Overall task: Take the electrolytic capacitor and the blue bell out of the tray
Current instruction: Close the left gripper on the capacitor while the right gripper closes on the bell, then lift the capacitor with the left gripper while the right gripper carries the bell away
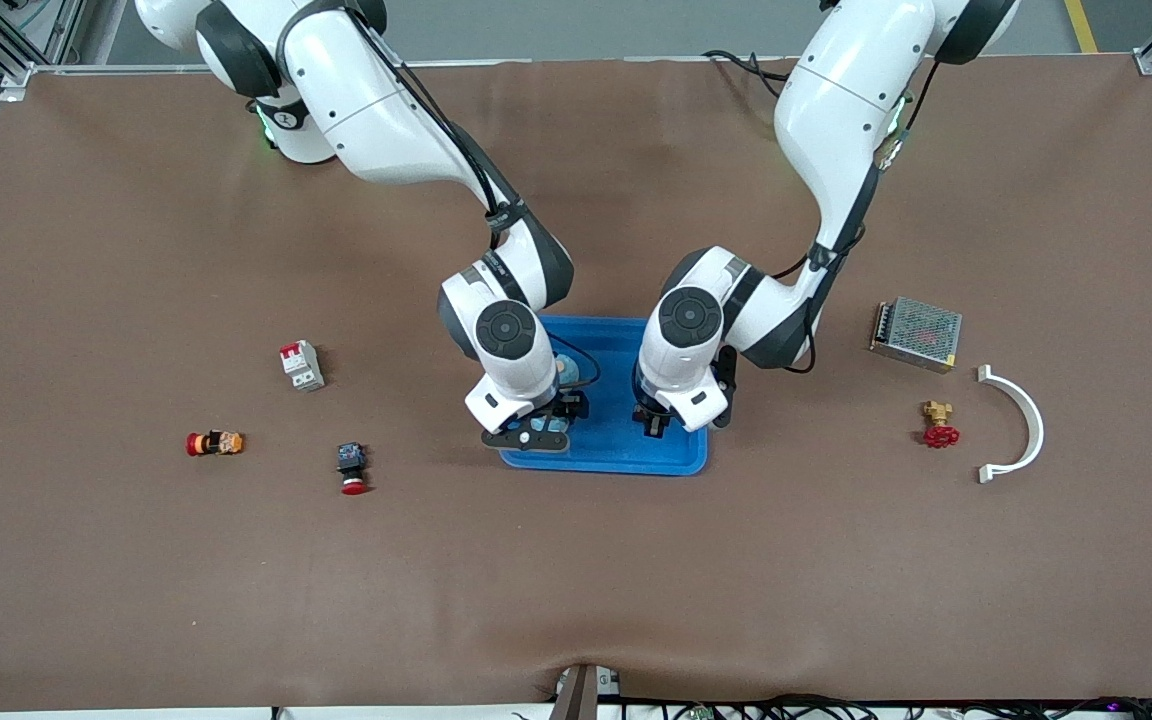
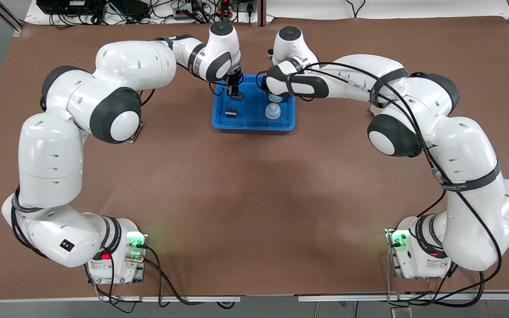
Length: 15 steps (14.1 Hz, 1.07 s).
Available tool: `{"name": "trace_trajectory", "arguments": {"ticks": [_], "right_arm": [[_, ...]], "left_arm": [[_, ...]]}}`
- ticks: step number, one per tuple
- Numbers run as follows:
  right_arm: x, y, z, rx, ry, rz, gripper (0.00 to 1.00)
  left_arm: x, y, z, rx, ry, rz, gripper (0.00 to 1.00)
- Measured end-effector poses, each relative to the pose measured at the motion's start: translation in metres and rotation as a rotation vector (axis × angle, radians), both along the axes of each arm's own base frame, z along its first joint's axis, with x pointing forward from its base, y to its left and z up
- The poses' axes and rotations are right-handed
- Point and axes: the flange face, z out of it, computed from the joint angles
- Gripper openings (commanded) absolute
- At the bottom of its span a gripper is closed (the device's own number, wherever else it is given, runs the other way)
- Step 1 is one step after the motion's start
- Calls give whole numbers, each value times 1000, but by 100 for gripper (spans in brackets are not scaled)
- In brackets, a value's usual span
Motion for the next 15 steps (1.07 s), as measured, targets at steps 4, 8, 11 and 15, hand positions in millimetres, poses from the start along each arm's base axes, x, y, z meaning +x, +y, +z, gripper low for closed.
{"name": "trace_trajectory", "arguments": {"ticks": [4, 8, 11, 15], "right_arm": [[-1, 1, 0, 0, -1, 1, 64], [0, 1, 1, 2, -4, 1, 43], [0, 1, 1, 2, -4, 1, 39], [9, -4, 17, 1, -8, -11, 39]], "left_arm": [[1, -1, 1, -2, -3, 0, 12], [1, -1, -2, 2, -1, -3, 40], [-4, -1, -24, 19, 24, -9, 51], [-7, -2, -31, 27, 30, -16, 4]]}}
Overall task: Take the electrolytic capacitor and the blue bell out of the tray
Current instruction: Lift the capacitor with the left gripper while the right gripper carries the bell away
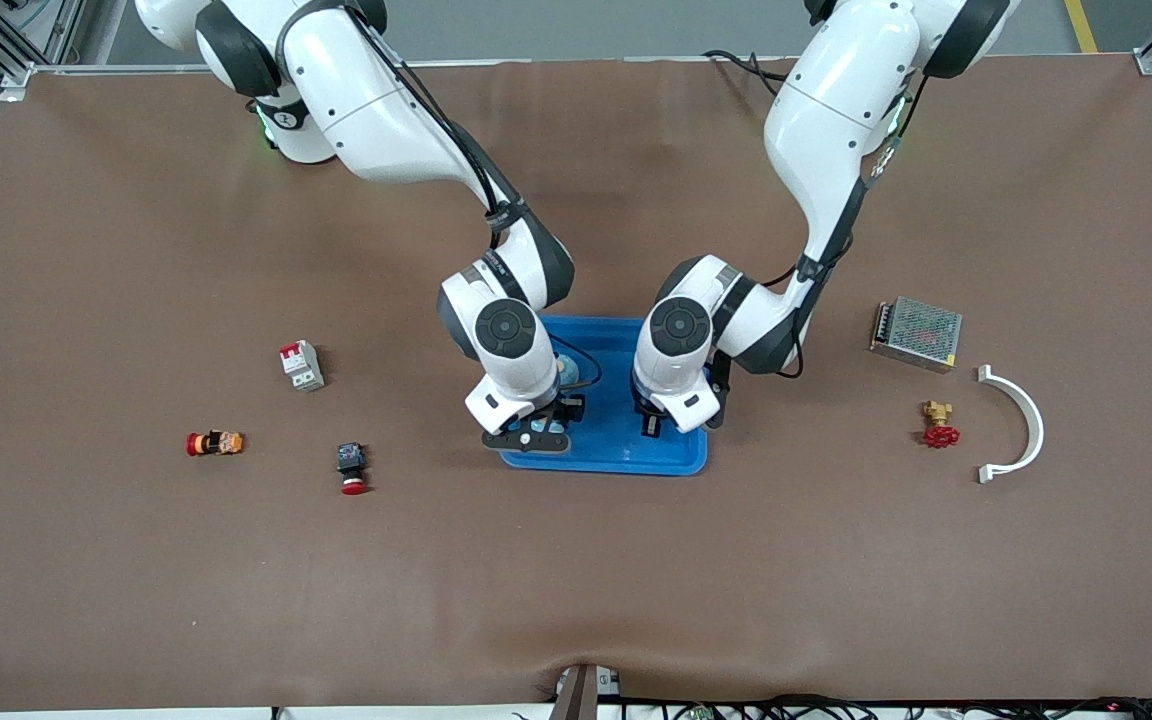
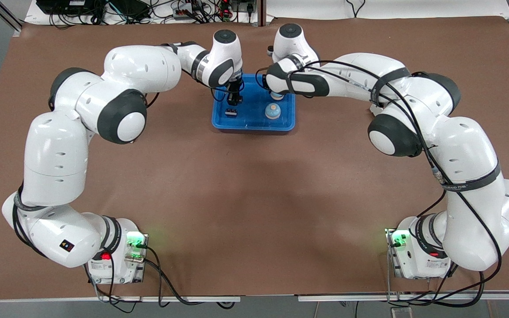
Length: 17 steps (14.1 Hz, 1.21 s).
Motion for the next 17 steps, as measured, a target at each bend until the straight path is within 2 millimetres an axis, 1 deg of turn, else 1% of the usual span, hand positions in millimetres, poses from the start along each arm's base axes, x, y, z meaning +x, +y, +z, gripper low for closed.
{"name": "trace_trajectory", "arguments": {"ticks": [1, 3, 6, 8, 10, 11, 13, 15, 17], "right_arm": [[5, -6, 9, -11, 19, -9, 39], [18, -24, 35, -26, 56, -27, 39], [42, -64, 88, -34, 99, 10, 39], [57, -100, 117, -26, 127, 57, 39], [73, -146, 141, -19, 145, 118, 39], [81, -173, 150, -15, 151, 152, 39], [96, -224, 161, -5, 154, 217, 39], [109, -268, 160, 2, 151, 277, 39], [117, -307, 158, 9, 148, 334, 40]], "left_arm": [[1, -1, 2, -2, -3, 0, 0], [1, -1, 2, -1, -3, -1, 0], [1, -1, 3, -2, -5, -1, 0], [2, -1, 4, -4, -7, -1, 0], [4, -2, 7, -9, -14, 0, 0], [7, -3, 10, -13, -21, 1, 0], [13, -2, 17, -22, -35, 7, 0], [18, -1, 22, -26, -45, 8, 0], [20, 0, 26, -28, -52, -11, 0]]}}
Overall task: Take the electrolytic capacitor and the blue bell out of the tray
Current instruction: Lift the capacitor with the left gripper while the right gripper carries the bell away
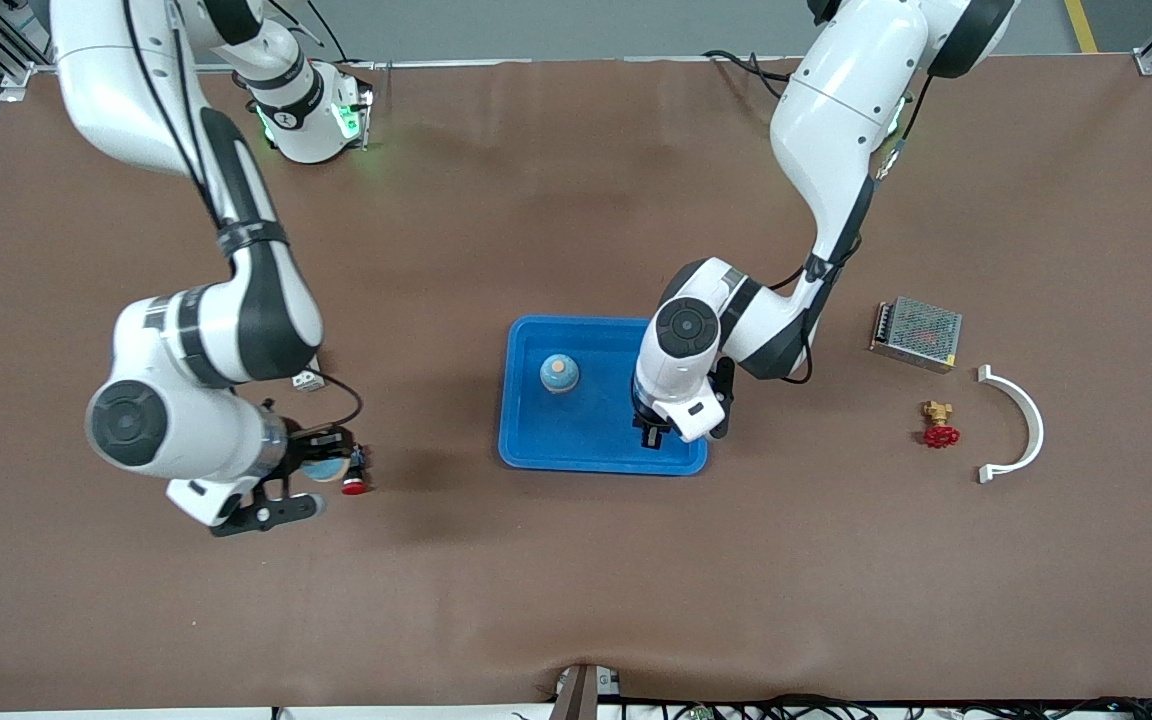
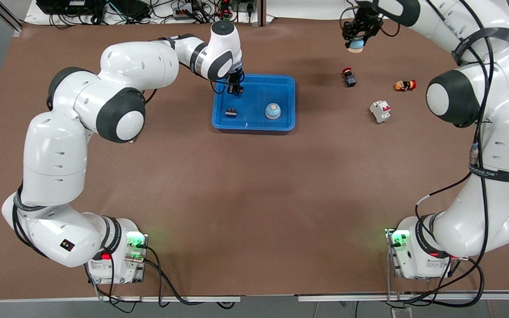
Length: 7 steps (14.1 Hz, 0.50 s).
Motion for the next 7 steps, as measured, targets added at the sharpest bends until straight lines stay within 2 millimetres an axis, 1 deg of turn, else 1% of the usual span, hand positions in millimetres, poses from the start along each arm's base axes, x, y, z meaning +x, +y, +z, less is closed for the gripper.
{"name": "trace_trajectory", "arguments": {"ticks": [2, 3, 4, 5, 7], "right_arm": [[5, -32, -6, 8, 5, 35, 40], [6, -44, -11, 10, 8, 42, 40], [8, -51, -20, 9, 3, 42, 40], [9, -54, -32, 8, -7, 46, 40], [7, -56, -63, 7, -35, 77, 40]], "left_arm": [[2, 1, 3, 1, -6, -24, 0], [3, 2, 5, 4, -6, -37, 0], [5, 2, 8, 10, -2, -50, 0], [6, 4, 12, 20, 8, -70, 0], [12, 13, 21, 50, 42, -135, 0]]}}
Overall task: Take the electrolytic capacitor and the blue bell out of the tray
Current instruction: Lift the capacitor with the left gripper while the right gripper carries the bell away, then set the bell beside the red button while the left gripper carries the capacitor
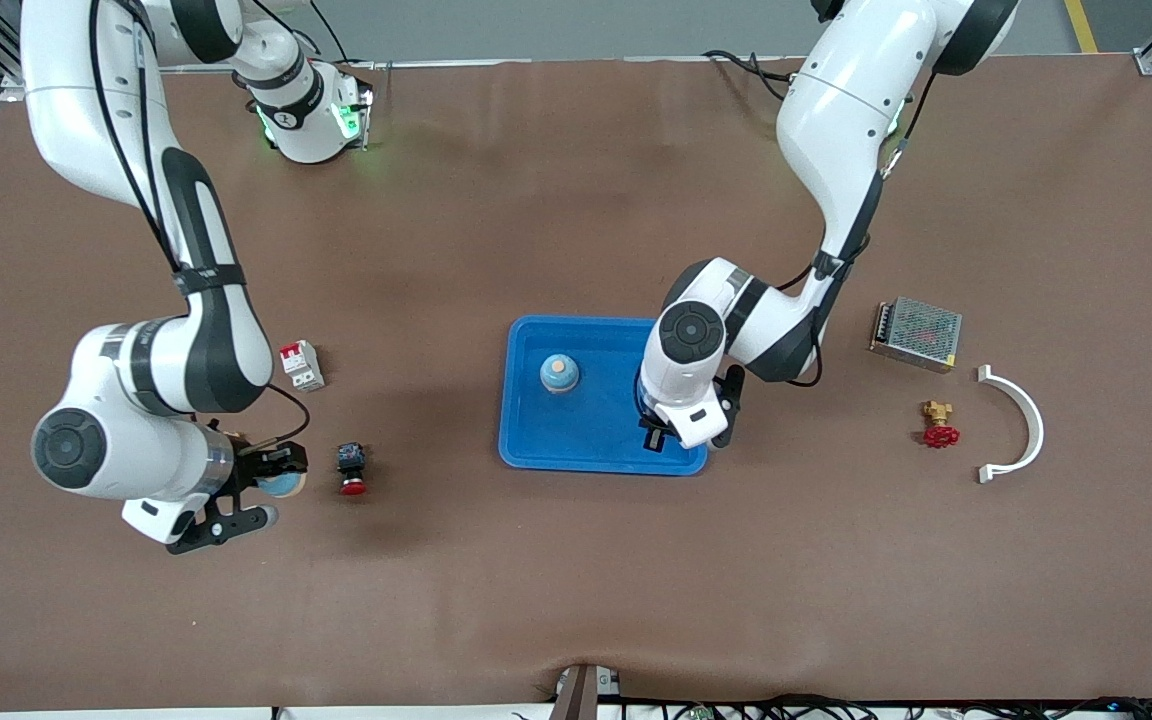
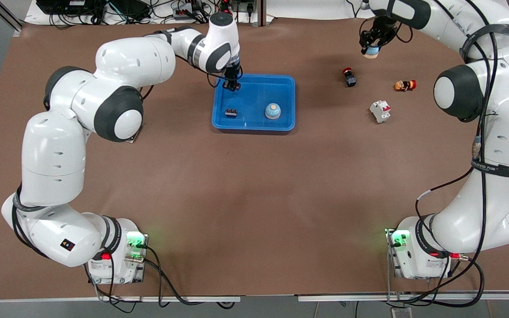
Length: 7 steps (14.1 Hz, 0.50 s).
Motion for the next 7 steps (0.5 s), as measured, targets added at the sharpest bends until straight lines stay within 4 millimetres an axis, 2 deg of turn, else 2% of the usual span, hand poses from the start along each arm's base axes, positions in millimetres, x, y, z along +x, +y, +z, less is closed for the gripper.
{"name": "trace_trajectory", "arguments": {"ticks": [3, 7], "right_arm": [[-5, -13, -43, -7, -17, 48, 40], [-4, -26, -64, -10, -27, 79, 40]], "left_arm": [[4, 22, 16, 50, 79, -168, 0], [-6, 36, 32, 84, 199, -502, 0]]}}
